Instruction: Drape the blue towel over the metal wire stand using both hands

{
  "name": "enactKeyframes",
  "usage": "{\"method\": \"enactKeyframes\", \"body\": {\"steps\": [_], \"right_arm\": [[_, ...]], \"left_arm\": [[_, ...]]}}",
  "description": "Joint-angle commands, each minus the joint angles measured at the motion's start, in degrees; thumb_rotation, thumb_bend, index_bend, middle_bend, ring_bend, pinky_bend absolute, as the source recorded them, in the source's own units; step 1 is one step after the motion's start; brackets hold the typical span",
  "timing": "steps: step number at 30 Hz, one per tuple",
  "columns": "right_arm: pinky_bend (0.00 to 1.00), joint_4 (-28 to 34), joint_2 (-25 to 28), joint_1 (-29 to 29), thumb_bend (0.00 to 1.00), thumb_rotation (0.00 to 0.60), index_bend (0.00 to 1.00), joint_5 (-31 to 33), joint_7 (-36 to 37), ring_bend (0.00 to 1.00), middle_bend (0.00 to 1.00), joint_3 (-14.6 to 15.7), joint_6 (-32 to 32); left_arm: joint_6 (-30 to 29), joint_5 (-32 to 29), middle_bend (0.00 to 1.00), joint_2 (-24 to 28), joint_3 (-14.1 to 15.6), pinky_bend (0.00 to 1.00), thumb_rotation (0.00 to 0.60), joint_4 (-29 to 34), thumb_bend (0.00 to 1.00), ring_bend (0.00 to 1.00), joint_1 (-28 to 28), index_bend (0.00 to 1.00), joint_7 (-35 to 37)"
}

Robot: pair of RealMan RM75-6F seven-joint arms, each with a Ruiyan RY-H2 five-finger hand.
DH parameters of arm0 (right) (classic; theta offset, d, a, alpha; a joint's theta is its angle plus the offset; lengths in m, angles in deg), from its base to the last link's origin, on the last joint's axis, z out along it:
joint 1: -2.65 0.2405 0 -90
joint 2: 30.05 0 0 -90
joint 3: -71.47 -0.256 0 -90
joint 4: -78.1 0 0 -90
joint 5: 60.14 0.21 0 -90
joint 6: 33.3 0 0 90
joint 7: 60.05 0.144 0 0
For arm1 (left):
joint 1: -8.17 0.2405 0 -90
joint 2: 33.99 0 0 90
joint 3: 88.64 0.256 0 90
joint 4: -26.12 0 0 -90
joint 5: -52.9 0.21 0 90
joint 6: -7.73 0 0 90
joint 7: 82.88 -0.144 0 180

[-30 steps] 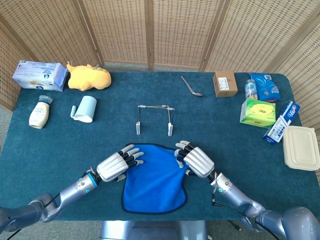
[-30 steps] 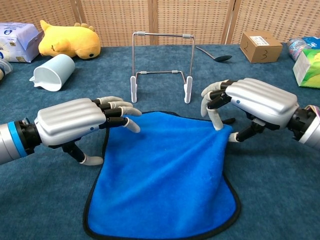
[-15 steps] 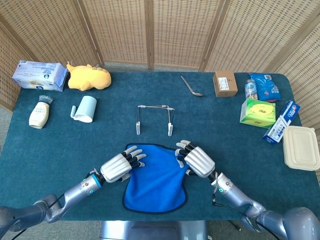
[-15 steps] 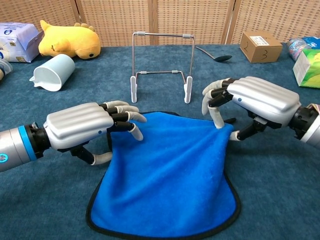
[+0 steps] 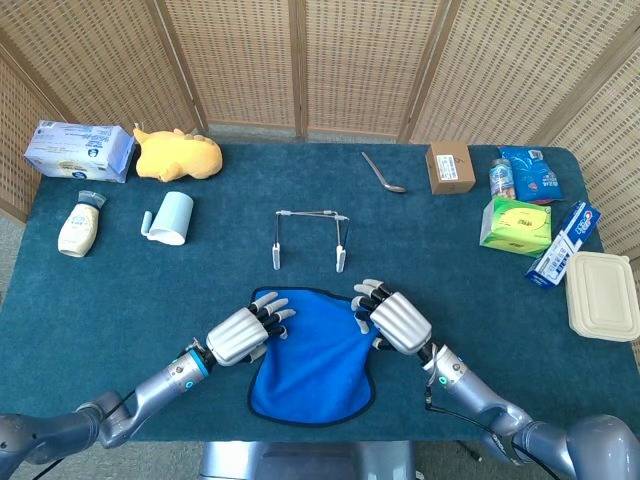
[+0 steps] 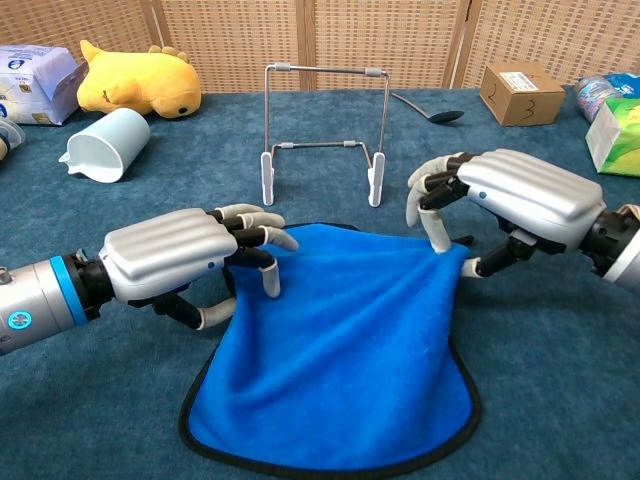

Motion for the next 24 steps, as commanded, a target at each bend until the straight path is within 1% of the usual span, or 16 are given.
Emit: {"method": "enactKeyframes", "body": {"steps": [1, 6, 9, 17, 20, 24], "right_arm": [[0.23, -0.03, -0.04, 0.02, 0.37, 0.6, 0.83, 0.02, 0.02, 0.22, 0.42, -0.03, -0.06], [0.23, -0.13, -0.18, 0.17, 0.37, 0.6, 0.84, 0.07, 0.08, 0.22, 0.42, -0.18, -0.24], [0.23, 0.02, -0.12, 0.31, 0.37, 0.6, 0.85, 0.05, 0.2, 0.23, 0.42, -0.28, -0.28], [0.23, 1.05, 0.25, 0.5, 0.39, 0.6, 0.92, 0.13, 0.86, 0.25, 0.45, -0.32, -0.56], [0.23, 2.29, 0.81, 0.62, 0.4, 0.6, 0.96, 0.2, 1.24, 0.27, 0.47, -0.38, -0.73], [0.23, 4.84, 1.77, 0.53, 0.41, 0.6, 0.98, 0.92, 1.5, 0.28, 0.48, -0.94, -0.81]], "left_arm": [[-0.02, -0.13, 0.19, -0.03, -0.01, 0.05, 0.6, -0.03, 0.62, 0.1, 0.05, 0.46, -0.01], [-0.15, -0.47, 0.22, -0.03, -0.17, 0.05, 0.6, -0.1, 0.61, 0.12, 0.16, 0.58, -0.16], [-0.38, -0.6, 0.25, 0.04, -0.28, 0.05, 0.6, -0.2, 0.6, 0.14, 0.2, 0.63, -0.17], [-1.04, -0.98, 0.32, 0.53, -0.37, 0.07, 0.6, -0.45, 0.6, 0.19, 0.61, 0.73, 0.03], [-1.74, -1.62, 0.35, 1.23, -0.72, 0.07, 0.6, 0.31, 0.6, 0.21, 1.11, 0.76, 0.66], [-2.46, -1.89, 0.38, 2.28, -1.0, 0.07, 0.6, 1.79, 0.59, 0.23, 1.4, 0.78, 0.76]]}}
